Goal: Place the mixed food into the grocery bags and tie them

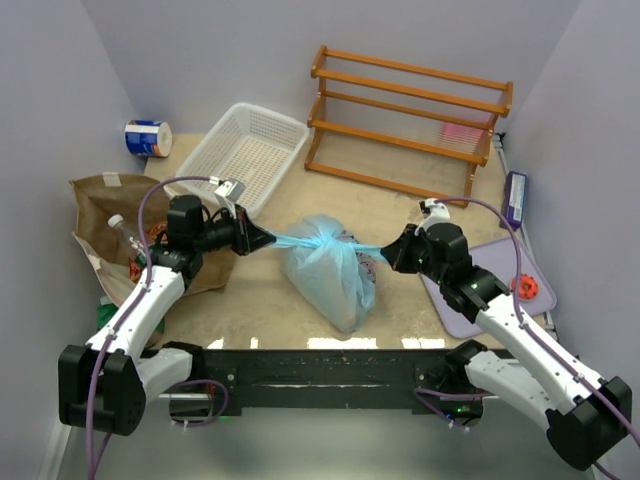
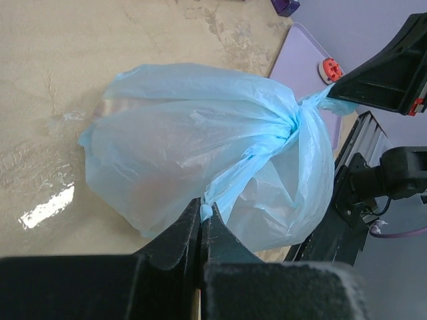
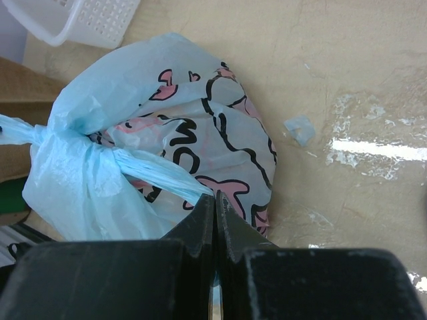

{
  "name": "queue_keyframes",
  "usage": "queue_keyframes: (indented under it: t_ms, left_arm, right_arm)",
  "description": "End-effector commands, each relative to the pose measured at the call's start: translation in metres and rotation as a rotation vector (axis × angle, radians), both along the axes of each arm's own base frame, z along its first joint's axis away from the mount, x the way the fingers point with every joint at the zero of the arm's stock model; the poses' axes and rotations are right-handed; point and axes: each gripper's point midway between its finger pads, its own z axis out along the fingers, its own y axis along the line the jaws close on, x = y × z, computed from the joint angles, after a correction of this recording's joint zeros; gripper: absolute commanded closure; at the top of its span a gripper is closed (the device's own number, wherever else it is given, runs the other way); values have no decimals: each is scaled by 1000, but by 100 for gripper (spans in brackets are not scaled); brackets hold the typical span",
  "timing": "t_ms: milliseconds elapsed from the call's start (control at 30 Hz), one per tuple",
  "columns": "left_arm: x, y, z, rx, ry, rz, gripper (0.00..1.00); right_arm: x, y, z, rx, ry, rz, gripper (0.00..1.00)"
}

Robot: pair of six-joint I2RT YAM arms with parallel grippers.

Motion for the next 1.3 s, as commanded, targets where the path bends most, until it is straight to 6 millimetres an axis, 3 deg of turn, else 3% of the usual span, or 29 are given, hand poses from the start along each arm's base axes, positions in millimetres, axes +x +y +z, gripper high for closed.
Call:
queue_keyframes:
  t_ms: [0,133,367,400,467,533,567,633,667,700,767,800,867,900,933,967,1000,1033,1067,1100,1200,1267]
  left_arm:
    - [34,47,1,124,-94,225,100]
    - [34,43,8,111,-112,201,100]
    - [42,16,35,150,-185,140,100]
    - [46,8,50,161,-222,140,97]
    - [51,1,58,187,-245,136,69]
    - [57,-3,77,184,-283,144,45]
    - [59,-3,83,182,-294,152,40]
    - [63,-1,99,185,-326,168,23]
    - [64,1,102,200,-338,167,18]
    - [66,2,113,210,-361,178,15]
    - [67,11,112,264,-355,196,11]
    - [74,21,121,295,-366,256,10]
    - [75,39,118,365,-331,334,7]
    - [80,58,127,408,-335,441,5]
    - [76,70,123,435,-294,489,2]
    - [74,81,126,447,-279,537,1]
    - [71,103,137,454,-280,619,0]
    - [65,114,135,462,-248,645,0]
    - [60,124,139,448,-233,683,0]
    - [51,144,147,447,-236,750,0]
    - [29,167,144,503,-192,842,0]
    - [16,170,132,532,-130,839,0]
  right_arm:
    - [7,-61,-25,-193,28,-212,100]
    - [7,-58,-21,-182,15,-195,100]
    - [10,-20,31,-129,-139,56,100]
    - [9,-14,36,-126,-151,97,100]
    - [9,-4,52,-115,-198,170,98]
    - [10,6,66,-113,-236,230,68]
    - [9,11,69,-103,-243,265,54]
    - [13,19,82,-103,-270,308,14]
    - [13,24,85,-99,-275,333,4]
    - [15,26,86,-104,-276,346,1]
    - [22,33,89,-100,-268,361,1]
    - [23,37,89,-94,-266,369,1]
    - [24,51,86,-89,-260,400,1]
    - [27,54,83,-108,-255,384,1]
    - [28,59,85,-126,-262,379,1]
    - [19,79,76,-153,-247,425,1]
    - [24,81,70,-212,-242,393,1]
    - [22,87,70,-232,-235,401,1]
    - [18,100,56,-260,-207,428,1]
    - [18,105,52,-274,-199,433,1]
    - [19,117,39,-334,-188,433,1]
    - [19,123,36,-368,-195,433,1]
